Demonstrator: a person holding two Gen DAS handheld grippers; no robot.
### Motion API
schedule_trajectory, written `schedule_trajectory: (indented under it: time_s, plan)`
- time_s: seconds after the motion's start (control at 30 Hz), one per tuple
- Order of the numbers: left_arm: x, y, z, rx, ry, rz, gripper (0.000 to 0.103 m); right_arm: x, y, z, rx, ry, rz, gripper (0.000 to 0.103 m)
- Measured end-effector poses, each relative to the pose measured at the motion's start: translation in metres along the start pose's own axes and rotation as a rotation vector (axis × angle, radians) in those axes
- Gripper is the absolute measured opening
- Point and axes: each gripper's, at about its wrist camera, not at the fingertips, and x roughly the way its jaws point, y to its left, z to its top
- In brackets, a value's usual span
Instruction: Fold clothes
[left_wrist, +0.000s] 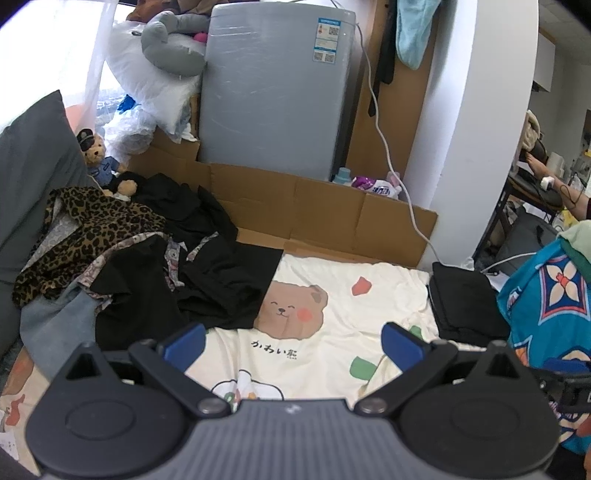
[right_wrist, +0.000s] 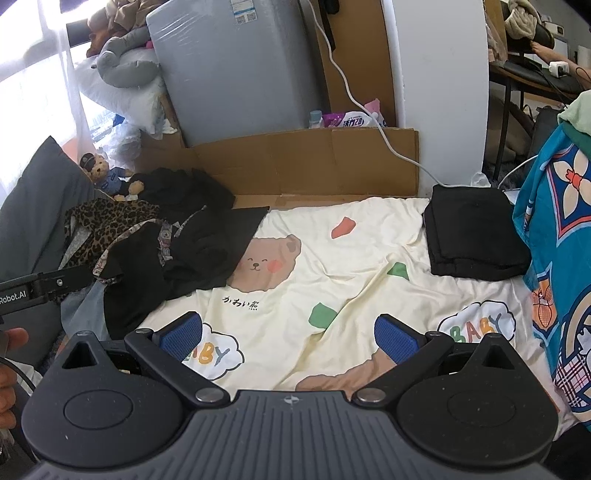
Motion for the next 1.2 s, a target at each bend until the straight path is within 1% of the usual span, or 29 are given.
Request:
schedule_trajectory:
  time_s: [0.13,0.17,0.37,0.43,0.5,0.7,0.93,1.07,1.2]
  plan:
    - [0.001,0.003,0.001,-0.009,0.002,0.000,0.102,0.002,0.008,0.003,-0.008,0.001,0.003,0.102]
    - [0.001,0.002,0.000,-0.013,0.003,-0.002,0.102,0.001,-0.003,-0.002,-0.009,-0.004,0.009,0.102]
    - [0.000,0.002,0.000,-0.020,-0.001,-0.020,0.102,0.006,0.005,-0.001,-0.019,-0.001,-0.003,0.102]
    - [0.001,0.002,0.000,-0.030,0.004,-0.021,0.102,0.002,-0.011,-0.003,-0.034,-0.009,-0.003,0.102]
    - [0.001,0.003,0.000,-0.039,0.004,-0.028,0.102,-0.002,-0.007,-0.002,-0.038,-0.023,-0.010,0.102]
    - [-0.005,0.007,0.004,-0.077,-0.015,-0.058,0.102,-0.004,-0.002,-0.001,-0.046,-0.028,0.019,0.102]
    - [-0.006,0.000,0.006,-0.044,-0.024,-0.070,0.102,-0.004,-0.003,-0.001,-0.037,-0.028,0.025,0.102]
    - [-0.006,-0.001,0.008,-0.030,-0.023,-0.060,0.102,-0.002,-0.006,-0.001,-0.025,-0.018,0.016,0.102]
    - [-0.004,0.002,0.007,-0.049,-0.015,-0.060,0.102,-0.003,-0.008,0.002,-0.009,-0.022,0.016,0.102]
